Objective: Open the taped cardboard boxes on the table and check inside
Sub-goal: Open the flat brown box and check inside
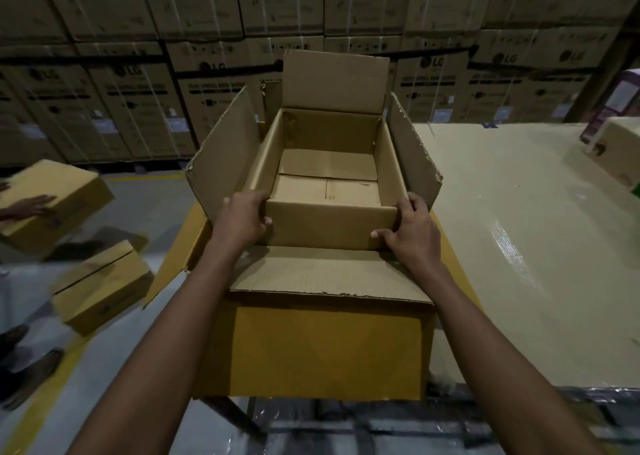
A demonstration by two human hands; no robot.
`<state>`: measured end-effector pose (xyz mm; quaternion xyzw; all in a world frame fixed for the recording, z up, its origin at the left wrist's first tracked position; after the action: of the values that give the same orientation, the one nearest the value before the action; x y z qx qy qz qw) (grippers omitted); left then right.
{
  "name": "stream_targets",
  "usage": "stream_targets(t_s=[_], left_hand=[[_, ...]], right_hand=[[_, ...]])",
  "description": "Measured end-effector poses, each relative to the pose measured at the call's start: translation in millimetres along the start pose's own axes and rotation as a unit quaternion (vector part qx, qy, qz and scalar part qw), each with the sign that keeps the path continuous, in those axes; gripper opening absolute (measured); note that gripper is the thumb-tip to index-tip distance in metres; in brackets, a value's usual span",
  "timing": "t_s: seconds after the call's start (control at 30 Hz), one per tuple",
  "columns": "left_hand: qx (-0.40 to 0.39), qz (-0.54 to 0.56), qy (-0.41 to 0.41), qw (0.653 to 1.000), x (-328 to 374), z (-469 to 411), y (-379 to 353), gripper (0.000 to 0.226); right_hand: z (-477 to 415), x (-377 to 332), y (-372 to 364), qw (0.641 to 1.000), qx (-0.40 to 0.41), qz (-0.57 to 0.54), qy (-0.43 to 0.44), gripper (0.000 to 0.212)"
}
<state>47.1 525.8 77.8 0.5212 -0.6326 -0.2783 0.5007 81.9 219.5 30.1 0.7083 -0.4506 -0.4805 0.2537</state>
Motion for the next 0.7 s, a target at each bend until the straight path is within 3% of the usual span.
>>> stream_targets(t_s=[0.1, 0.27, 0.4, 0.7], left_hand=[[0.014, 0.029, -0.016, 0.999, -5, -2, 1, 0.028], [0.059, 0.115, 0.031, 0.991, -1, -11, 8, 0.039], [0.084, 0.234, 0.082, 0.965, -16, -8, 8, 0.039], [0.147, 0.253, 0.064, 0.954, -23, -7, 8, 0.033]], right_hand=[[-1, -2, 2, 0.999, 0.027, 0.005, 0.029, 0.066], [-5, -4, 5, 0.997, 0.065, -0.016, 0.046, 0.061], [-6, -6, 5, 0.994, 0.088, -0.014, 0.066, 0.057], [-9, -5, 0, 0.987, 0.119, -0.052, 0.092, 0.059]])
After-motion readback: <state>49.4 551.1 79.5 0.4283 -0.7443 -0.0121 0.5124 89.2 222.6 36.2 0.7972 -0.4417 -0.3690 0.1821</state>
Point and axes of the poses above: each hand's wrist, its own z-axis away from the middle knuckle, its own y-axis out of the back of the hand, x = y × z, the point moved 4 cm from there along -z, towards the middle knuckle, and after that the axes turned 6 degrees about x, right-handed, at the moved point
